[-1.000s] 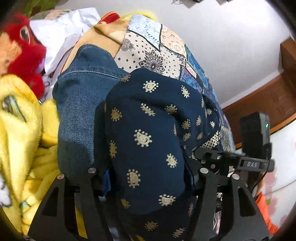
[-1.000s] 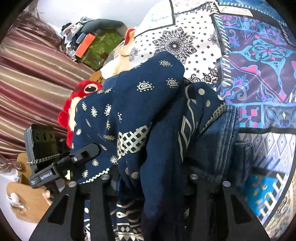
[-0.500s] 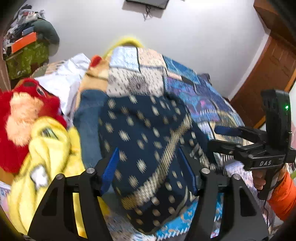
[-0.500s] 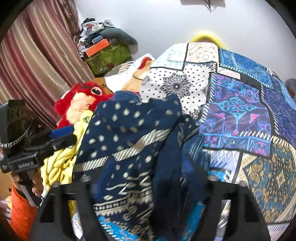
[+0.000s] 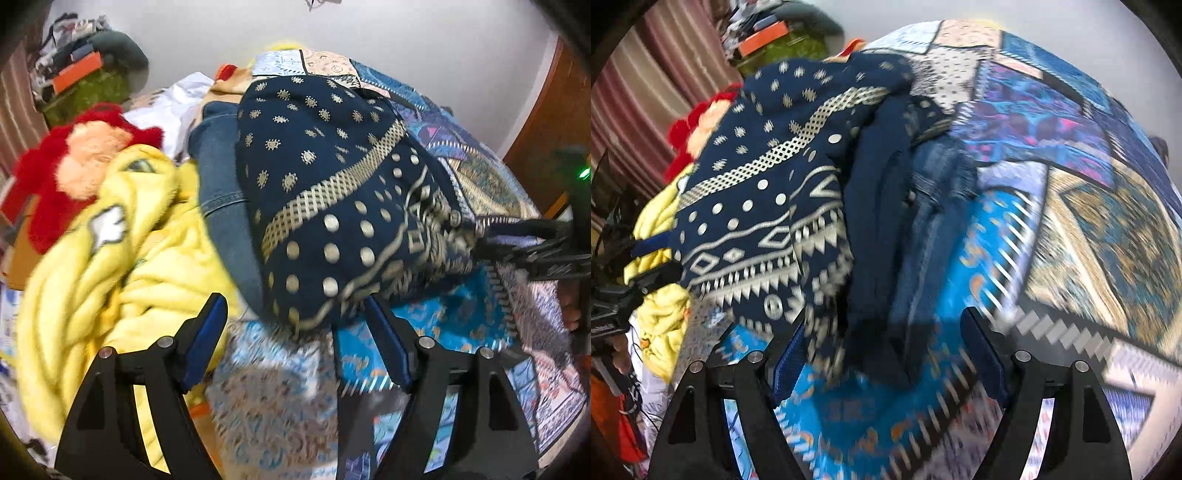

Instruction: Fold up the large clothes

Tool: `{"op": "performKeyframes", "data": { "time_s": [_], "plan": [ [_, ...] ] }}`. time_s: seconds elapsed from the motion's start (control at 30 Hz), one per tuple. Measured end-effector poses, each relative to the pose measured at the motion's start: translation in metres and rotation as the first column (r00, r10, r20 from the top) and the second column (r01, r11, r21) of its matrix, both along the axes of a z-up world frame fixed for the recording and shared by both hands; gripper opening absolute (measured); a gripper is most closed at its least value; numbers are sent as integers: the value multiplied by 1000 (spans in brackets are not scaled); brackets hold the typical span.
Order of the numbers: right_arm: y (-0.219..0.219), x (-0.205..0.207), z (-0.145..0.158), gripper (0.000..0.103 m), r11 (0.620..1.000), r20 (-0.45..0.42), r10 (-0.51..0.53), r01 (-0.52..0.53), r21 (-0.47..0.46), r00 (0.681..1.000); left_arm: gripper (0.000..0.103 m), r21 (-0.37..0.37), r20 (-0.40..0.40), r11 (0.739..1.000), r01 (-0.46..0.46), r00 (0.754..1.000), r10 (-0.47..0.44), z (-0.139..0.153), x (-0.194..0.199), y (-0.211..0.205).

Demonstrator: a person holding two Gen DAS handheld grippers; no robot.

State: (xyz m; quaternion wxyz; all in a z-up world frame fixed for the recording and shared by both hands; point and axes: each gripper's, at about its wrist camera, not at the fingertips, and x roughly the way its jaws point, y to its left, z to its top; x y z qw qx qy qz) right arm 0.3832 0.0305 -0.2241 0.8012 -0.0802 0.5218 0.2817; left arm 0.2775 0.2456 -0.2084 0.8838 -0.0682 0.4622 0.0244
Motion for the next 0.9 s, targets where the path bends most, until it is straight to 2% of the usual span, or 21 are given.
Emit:
{"op": "performKeyframes", "data": {
  "time_s": [0.1, 0.17, 0.3, 0.4, 0.43, 0.5, 0.6, 0.73, 0.83, 0.9],
  "plan": [
    [-14, -19, 32, 77, 999, 56, -22, 20, 36, 998, 76, 5, 51, 1000, -10, 999, 10, 24, -16, -6],
    [-22, -35, 61, 77, 997, 113, -34, 25, 76, 993, 76, 21, 125, 1000, -18, 992, 15, 54, -33, -13],
    [-38, -82, 136, 77, 982, 272, -70, 18, 189, 960, 76, 43, 290, 999, -23, 957, 9, 120, -68, -30],
    [-46, -118, 186, 77, 963, 375, -100, -5, 270, 922, 76, 58, 424, 998, -24, 905, -3, 170, -99, -48],
    [-49, -130, 200, 77, 956, 407, -110, -15, 293, 907, 76, 64, 472, 998, -24, 881, -9, 187, -112, -55],
    [-57, -160, 231, 77, 938, 483, -140, -40, 345, 864, 76, 71, 537, 997, -28, 843, -15, 211, -133, -64],
    [-66, -201, 264, 77, 910, 541, -174, -75, 407, 823, 76, 81, 632, 996, -39, 775, -21, 241, -170, -81],
    [-78, -245, 286, 77, 883, 591, -205, -114, 456, 780, 76, 106, 709, 992, -65, 704, -29, 260, -206, -104],
    [-86, -274, 294, 77, 869, 619, -231, -127, 478, 751, 76, 132, 747, 986, -100, 664, -32, 266, -227, -120],
    [-90, -291, 295, 77, 864, 630, -250, -124, 488, 735, 76, 136, 760, 985, -107, 649, -35, 267, -237, -126]
  ]
}}
